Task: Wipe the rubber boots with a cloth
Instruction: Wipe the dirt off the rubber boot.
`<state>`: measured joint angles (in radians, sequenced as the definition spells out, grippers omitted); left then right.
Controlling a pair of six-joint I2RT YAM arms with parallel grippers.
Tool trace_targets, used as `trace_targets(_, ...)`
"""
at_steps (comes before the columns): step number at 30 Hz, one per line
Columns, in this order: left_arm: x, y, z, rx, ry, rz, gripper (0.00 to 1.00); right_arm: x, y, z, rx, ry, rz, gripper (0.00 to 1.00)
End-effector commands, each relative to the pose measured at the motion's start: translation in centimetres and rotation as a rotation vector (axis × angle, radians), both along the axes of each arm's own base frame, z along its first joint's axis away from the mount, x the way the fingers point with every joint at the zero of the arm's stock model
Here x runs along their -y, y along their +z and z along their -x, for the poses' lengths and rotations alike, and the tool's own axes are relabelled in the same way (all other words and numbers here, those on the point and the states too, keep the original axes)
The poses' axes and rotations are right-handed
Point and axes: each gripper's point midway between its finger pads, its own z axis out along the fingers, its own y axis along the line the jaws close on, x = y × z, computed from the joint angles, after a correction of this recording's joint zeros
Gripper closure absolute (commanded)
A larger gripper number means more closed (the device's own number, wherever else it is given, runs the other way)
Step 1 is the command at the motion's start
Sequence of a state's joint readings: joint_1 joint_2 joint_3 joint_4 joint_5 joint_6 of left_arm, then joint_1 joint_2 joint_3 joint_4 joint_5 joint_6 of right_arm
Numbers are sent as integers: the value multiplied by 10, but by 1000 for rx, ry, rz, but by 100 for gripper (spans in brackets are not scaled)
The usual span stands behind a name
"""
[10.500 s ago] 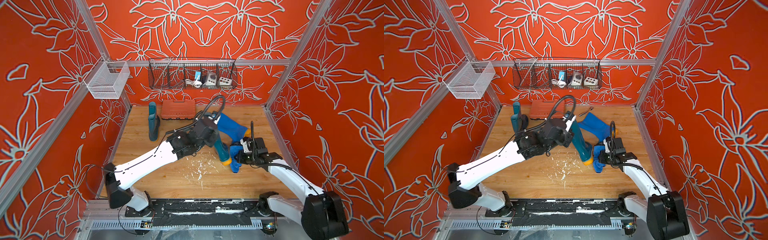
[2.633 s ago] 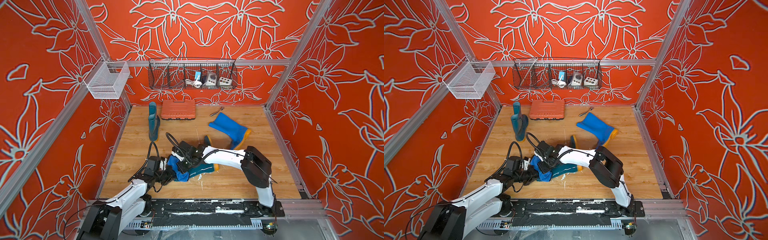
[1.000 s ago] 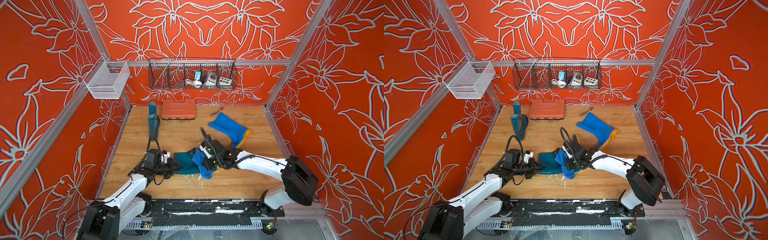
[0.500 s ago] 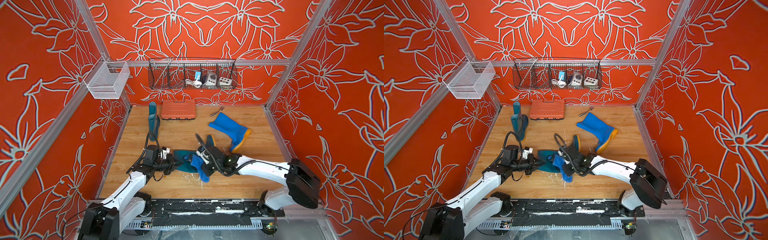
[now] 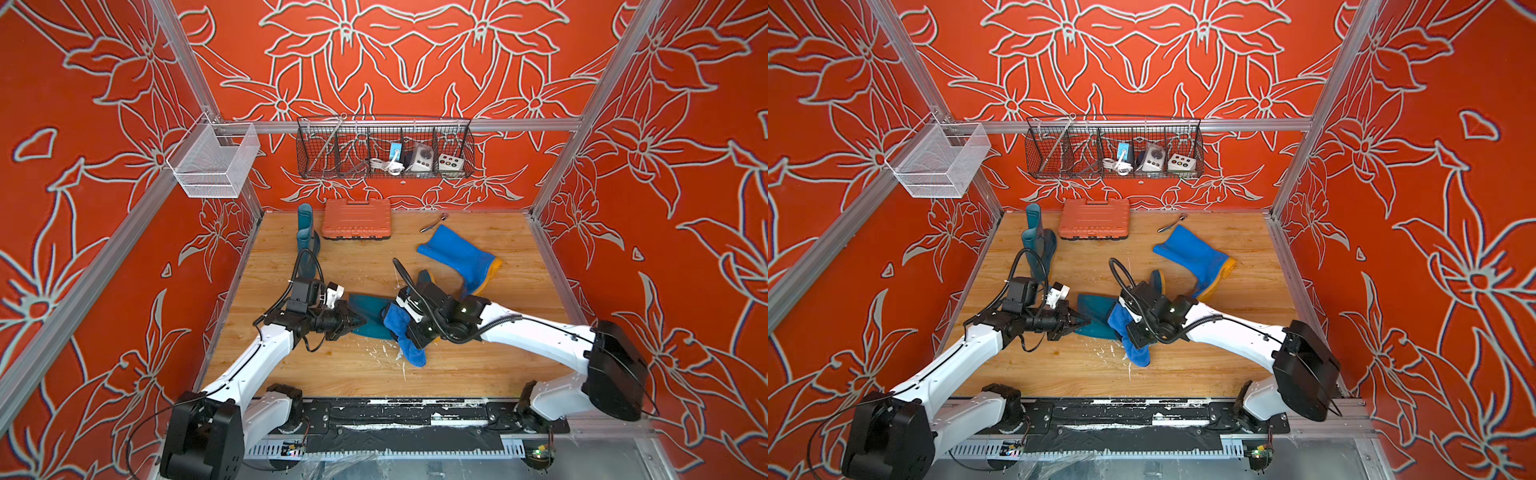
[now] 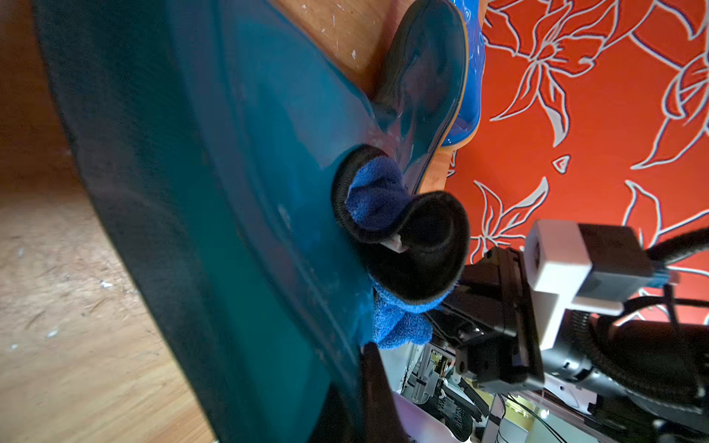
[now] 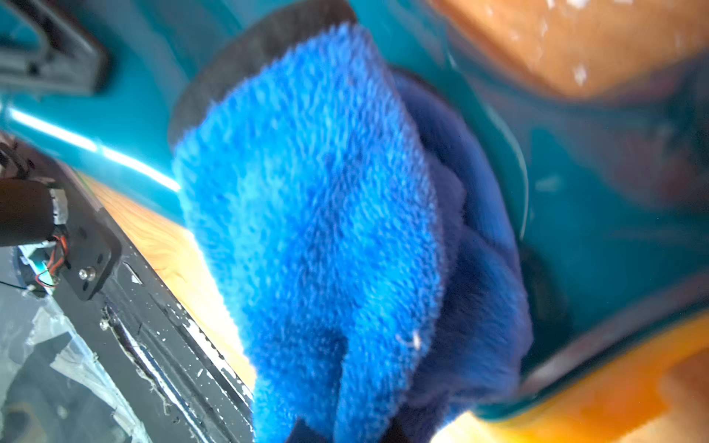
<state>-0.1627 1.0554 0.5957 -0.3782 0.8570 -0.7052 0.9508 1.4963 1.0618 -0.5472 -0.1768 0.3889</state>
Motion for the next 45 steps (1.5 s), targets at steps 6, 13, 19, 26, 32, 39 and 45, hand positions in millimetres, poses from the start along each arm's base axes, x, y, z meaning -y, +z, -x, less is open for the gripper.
trace_targets(6, 3, 27, 25, 71, -78, 41, 100, 78, -3, -99, -79, -146, 148, 100)
trace_targets(13, 4, 24, 25, 49, -91, 48, 100, 42, 6, -101, -124, -130, 70, 100)
trace_targets(19, 5, 20, 14, 42, -80, 47, 100, 11, -26, -26, -209, -49, 63, 100)
trace_targets(26, 5, 20, 14, 38, -102, 32, 100, 50, -16, -110, -122, -187, 77, 100)
trace_targets(32, 4, 19, 17, 39, -83, 31, 100, 38, 10, -158, -62, -206, 32, 100)
trace_targets(39, 4, 15, 15, 39, -68, 38, 100, 9, -20, -69, -117, -111, 53, 100)
trace_targets(45, 4, 15, 13, 38, -82, 32, 100, 13, -30, -54, -83, -72, 145, 100)
